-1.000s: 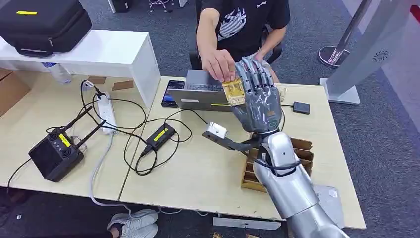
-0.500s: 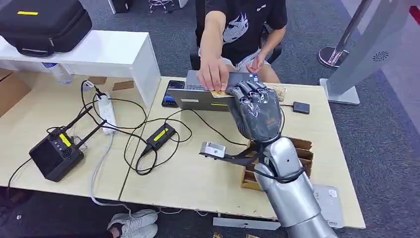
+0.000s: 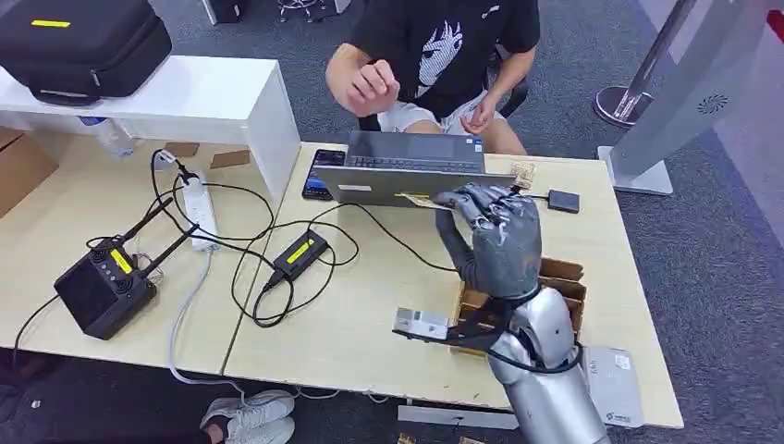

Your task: Pass the card to the sensor for recognition and then transmit it.

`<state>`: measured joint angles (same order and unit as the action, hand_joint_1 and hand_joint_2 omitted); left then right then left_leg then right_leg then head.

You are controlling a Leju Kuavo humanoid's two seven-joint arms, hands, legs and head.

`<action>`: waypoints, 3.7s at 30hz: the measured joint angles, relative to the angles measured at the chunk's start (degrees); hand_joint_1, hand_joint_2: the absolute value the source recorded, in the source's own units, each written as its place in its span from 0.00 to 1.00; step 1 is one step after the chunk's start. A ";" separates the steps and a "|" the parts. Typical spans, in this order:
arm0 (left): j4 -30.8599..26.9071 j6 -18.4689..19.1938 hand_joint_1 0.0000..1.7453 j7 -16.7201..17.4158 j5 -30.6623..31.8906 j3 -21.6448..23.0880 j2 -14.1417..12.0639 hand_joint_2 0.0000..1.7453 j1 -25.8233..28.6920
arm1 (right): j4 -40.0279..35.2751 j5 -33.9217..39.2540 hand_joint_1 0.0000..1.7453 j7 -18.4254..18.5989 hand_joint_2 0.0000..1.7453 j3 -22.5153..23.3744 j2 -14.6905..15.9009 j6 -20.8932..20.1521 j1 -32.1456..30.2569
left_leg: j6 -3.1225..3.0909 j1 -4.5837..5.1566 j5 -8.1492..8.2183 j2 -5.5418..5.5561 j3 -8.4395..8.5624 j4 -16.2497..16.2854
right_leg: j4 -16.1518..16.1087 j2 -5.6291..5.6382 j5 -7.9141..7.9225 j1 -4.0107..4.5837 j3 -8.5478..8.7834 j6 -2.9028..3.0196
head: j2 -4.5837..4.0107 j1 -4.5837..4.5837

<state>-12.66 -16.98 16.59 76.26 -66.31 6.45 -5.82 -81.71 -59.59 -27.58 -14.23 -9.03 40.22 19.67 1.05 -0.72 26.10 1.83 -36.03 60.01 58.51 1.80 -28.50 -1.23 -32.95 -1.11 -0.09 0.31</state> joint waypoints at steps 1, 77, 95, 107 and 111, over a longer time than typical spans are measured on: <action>0.00 -0.26 0.00 -0.02 -0.91 -0.30 0.00 1.00 0.01 | -2.03 5.33 1.00 -0.13 1.00 -0.02 0.17 0.00 -2.28 | -0.05 0.00 0.04 0.00 0.00 0.00 | -0.01 -0.01 -0.01 0.00 0.00 0.00 | 0.00 -0.02; 0.00 -3.58 0.00 1.40 -8.63 -6.99 0.37 1.00 0.60 | -5.22 14.36 1.00 32.09 1.00 25.61 22.65 -25.44 -28.49 | -0.04 0.06 0.23 0.04 0.02 0.01 | -0.08 -0.06 -0.15 -0.04 0.10 0.01 | 0.00 0.00; 0.00 -3.41 0.00 1.38 -8.43 -6.99 0.22 1.00 0.60 | -3.19 14.02 1.00 32.59 1.00 20.86 26.16 -26.40 -27.10 | -0.04 0.05 0.23 0.00 0.06 0.01 | -0.08 -0.04 -0.15 -0.03 0.14 0.01 | 0.00 0.00; 0.00 -3.67 0.00 1.38 -8.87 -6.99 0.33 1.00 0.58 | -4.00 13.57 1.00 27.69 1.00 16.90 23.73 -8.01 -25.23 | -0.04 0.04 0.23 0.01 0.16 0.01 | -0.06 -0.03 -0.15 -0.02 0.23 0.02 | 0.00 0.00; 0.00 -3.71 0.00 1.38 -8.81 -6.99 0.57 1.00 0.55 | -10.34 7.63 1.00 26.97 1.00 15.38 19.21 -2.86 -25.71 | -0.03 0.01 0.24 0.02 0.18 -0.01 | -0.03 -0.03 -0.19 0.02 0.22 0.07 | 0.00 -0.02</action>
<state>-12.66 -20.70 17.97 67.45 -73.31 7.02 -5.27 -92.05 -51.96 -0.61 1.16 10.18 37.36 -6.04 1.01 -0.71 26.34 1.85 -35.85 60.00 58.48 1.77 -28.70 -1.21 -32.72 -1.04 -0.09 0.28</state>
